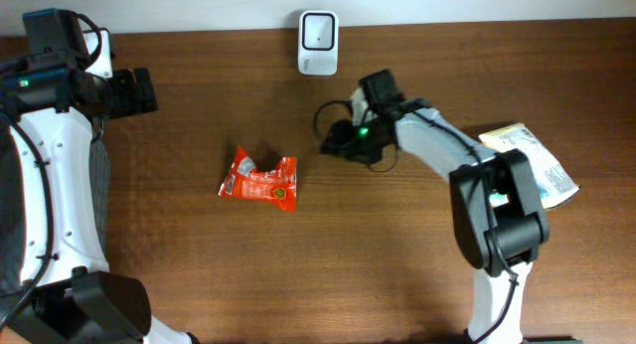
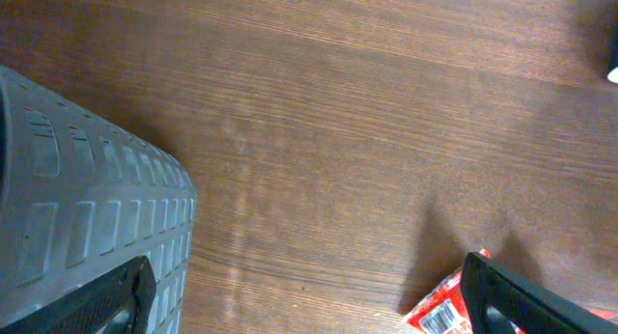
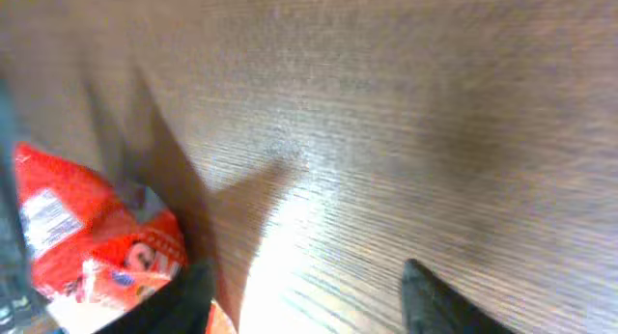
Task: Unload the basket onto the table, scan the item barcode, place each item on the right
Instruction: 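Reach the right gripper to the red snack bag and grasp it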
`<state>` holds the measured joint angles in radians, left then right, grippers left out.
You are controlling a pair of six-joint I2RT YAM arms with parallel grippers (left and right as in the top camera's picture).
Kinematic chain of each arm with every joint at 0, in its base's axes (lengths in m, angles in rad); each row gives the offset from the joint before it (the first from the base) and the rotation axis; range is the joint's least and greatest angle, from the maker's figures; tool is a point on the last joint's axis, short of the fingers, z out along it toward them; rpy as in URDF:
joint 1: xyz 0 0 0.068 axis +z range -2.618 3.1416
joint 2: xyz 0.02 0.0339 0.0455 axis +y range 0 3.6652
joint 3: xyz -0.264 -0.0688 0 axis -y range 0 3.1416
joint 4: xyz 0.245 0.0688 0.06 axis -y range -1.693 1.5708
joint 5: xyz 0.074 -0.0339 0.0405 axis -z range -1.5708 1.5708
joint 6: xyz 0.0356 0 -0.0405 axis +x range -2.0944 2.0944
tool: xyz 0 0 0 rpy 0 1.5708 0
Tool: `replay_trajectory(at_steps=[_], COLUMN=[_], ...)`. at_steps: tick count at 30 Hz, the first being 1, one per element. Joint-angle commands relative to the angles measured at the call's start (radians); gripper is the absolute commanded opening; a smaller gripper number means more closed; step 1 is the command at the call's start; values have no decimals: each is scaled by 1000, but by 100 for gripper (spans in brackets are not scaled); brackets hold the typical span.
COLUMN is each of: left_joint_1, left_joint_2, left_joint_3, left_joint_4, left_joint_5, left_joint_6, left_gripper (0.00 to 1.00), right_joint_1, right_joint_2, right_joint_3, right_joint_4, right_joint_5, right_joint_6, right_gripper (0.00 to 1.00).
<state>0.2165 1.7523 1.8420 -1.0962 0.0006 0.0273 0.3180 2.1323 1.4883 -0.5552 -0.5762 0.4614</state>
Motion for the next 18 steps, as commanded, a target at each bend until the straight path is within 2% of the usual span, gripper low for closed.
replay_trajectory(at_steps=[1, 2, 4, 8, 12, 14, 16, 17, 18], left_joint_1=[3, 3, 2, 2, 2, 2, 2, 3, 3], left_joint_2=[2, 2, 2, 2, 2, 2, 2, 2, 2], left_joint_3=[2, 2, 2, 2, 2, 2, 2, 2, 2], left_joint_4=[2, 2, 2, 2, 2, 2, 2, 2, 2], left_joint_5=[4, 4, 4, 4, 4, 4, 4, 4, 4], left_joint_6=[15, 15, 15, 15, 15, 15, 15, 15, 15], left_gripper=[99, 99, 99, 99, 99, 99, 99, 99, 99], right_joint_1=[27, 51, 122, 200, 234, 266, 271, 271, 271], right_joint_2=[-41, -40, -22, 39, 121, 174, 182, 182, 182], right_joint_3=[15, 15, 13, 13, 13, 13, 13, 13, 13], right_joint_4=[3, 6, 63, 210, 251, 269, 269, 273, 273], right_joint_5=[-103, -103, -108, -216, -240, -224, -212, -210, -210], right_joint_6=[-33, -52, -65, -60, -34, -12, 0, 23, 30], right_gripper=[81, 93, 100, 99, 97, 91, 75, 56, 43])
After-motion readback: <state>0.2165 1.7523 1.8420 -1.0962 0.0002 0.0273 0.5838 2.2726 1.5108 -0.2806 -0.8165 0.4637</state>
